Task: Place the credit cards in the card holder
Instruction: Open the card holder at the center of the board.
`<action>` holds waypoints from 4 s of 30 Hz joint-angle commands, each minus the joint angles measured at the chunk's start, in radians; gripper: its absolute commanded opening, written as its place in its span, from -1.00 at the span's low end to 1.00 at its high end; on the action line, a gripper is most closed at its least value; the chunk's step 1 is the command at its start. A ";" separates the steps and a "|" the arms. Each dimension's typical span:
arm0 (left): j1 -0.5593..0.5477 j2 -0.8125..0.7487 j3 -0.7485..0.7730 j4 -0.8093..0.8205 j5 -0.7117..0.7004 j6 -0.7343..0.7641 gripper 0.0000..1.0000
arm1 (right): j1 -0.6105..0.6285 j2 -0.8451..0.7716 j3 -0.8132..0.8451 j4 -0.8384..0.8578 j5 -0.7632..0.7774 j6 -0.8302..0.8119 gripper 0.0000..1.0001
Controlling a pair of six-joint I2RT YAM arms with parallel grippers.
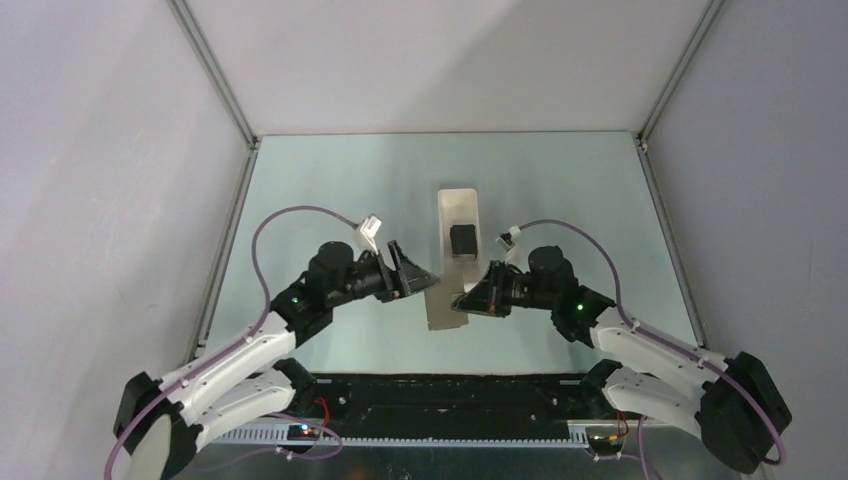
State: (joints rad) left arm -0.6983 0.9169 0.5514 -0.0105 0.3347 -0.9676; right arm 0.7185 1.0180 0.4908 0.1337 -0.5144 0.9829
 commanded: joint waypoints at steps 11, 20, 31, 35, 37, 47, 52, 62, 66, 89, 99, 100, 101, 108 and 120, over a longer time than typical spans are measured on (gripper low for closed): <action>0.020 0.013 0.083 0.067 0.211 0.086 0.56 | -0.100 -0.156 0.044 -0.030 -0.272 -0.008 -1.00; 0.002 0.064 0.096 0.148 0.285 0.062 0.30 | -0.099 -0.170 0.045 -0.012 -0.290 0.004 -1.00; -0.025 0.104 0.114 0.205 0.358 0.045 -0.43 | -0.101 -0.135 0.047 0.101 -0.286 0.065 -0.95; -0.025 0.102 0.119 0.208 0.363 0.046 -0.98 | -0.105 -0.127 0.062 0.077 -0.280 0.049 -0.70; -0.025 0.100 0.124 0.203 0.332 0.061 -1.00 | -0.110 -0.133 0.080 0.042 -0.271 0.019 -0.32; -0.092 -0.071 0.209 -0.074 -0.055 0.492 -1.00 | -0.262 -0.194 0.176 -0.363 -0.194 -0.087 0.84; -0.212 -0.185 0.233 -0.119 -0.367 0.869 -1.00 | -0.296 -0.182 0.224 -0.455 -0.217 -0.075 0.91; -0.730 -0.095 0.282 -0.024 -1.188 1.715 -1.00 | -0.312 -0.142 0.332 -0.350 -0.329 0.058 0.99; -0.864 -0.032 0.223 0.181 -1.362 2.035 -1.00 | -0.307 -0.095 0.369 -0.235 -0.377 0.171 0.99; -1.062 0.171 0.163 0.560 -1.486 2.568 -1.00 | -0.052 0.189 0.536 -0.003 -0.446 0.313 0.33; -1.067 0.199 0.154 0.581 -1.513 2.432 0.35 | -0.061 0.183 0.537 -0.045 -0.436 0.261 -1.00; -1.066 0.196 0.155 0.581 -1.516 2.396 0.66 | -0.076 0.174 0.536 -0.082 -0.432 0.226 -1.00; -1.065 0.193 0.156 0.582 -1.518 2.302 0.78 | -0.085 0.169 0.536 -0.104 -0.429 0.208 -1.00; -1.008 0.070 0.171 0.353 -1.470 1.408 0.99 | -0.250 0.091 0.536 -0.386 -0.442 -0.055 -1.00; -0.338 -0.238 0.020 0.235 -0.350 0.076 0.99 | -0.437 -0.001 0.537 -0.748 -0.597 -0.484 -1.00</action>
State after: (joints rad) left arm -1.2381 0.7498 0.6926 0.0719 -0.5140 -0.3508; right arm 0.2928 1.0431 0.9844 -0.4999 -0.9966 0.6666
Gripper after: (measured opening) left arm 0.996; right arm 0.058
